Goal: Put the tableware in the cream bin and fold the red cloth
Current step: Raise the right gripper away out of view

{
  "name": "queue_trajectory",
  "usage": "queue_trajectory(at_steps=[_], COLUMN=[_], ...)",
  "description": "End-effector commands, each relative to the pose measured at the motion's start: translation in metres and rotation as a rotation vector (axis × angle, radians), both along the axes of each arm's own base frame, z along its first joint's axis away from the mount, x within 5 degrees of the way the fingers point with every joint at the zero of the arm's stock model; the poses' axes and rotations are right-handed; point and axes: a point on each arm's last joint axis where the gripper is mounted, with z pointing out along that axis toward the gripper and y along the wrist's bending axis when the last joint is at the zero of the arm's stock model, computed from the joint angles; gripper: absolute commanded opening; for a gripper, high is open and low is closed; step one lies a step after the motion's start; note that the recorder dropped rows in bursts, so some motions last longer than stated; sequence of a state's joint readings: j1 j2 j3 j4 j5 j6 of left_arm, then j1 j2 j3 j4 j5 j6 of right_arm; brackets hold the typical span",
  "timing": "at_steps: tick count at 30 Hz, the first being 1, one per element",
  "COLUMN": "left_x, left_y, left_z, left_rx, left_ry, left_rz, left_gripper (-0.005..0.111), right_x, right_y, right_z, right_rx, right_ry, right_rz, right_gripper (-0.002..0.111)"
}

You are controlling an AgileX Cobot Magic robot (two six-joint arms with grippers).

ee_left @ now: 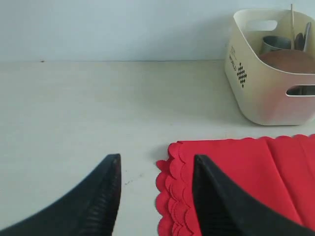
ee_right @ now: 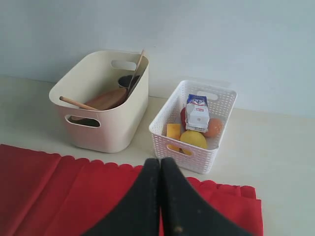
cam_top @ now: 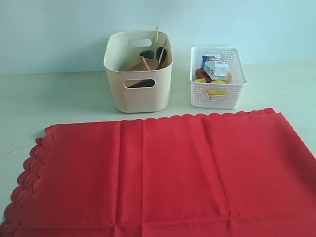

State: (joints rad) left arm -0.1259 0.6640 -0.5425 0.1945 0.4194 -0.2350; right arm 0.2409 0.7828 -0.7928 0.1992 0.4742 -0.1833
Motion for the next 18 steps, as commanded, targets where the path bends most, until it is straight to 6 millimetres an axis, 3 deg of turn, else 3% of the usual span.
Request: queue_trajectory(at_steps=[1,13,18], left_x=[0.001,-0.002,0.007], left_y=[-0.001,-0.001,-0.006], left_z=[0.003,-0.007,-0.023], left_rx=[-0.006,-0.034,-0.092], left_ry=[-0.017,0.109,0.252], left_rz=[-0.006,0.017,0.023], left_gripper=[0.045,0.046,0.046], right_x=[0.001,0.001,0.001], right_y=[0.0,0.0,0.0], right_z=[-0.003,-0.003,-0.003], right_rx=[-0.012,-0.01,-0.01], right_ry=[0.007,0.007,0.007], right_rz=[0.001,0.001,0.001], right_gripper=[0.0,0.0,0.0])
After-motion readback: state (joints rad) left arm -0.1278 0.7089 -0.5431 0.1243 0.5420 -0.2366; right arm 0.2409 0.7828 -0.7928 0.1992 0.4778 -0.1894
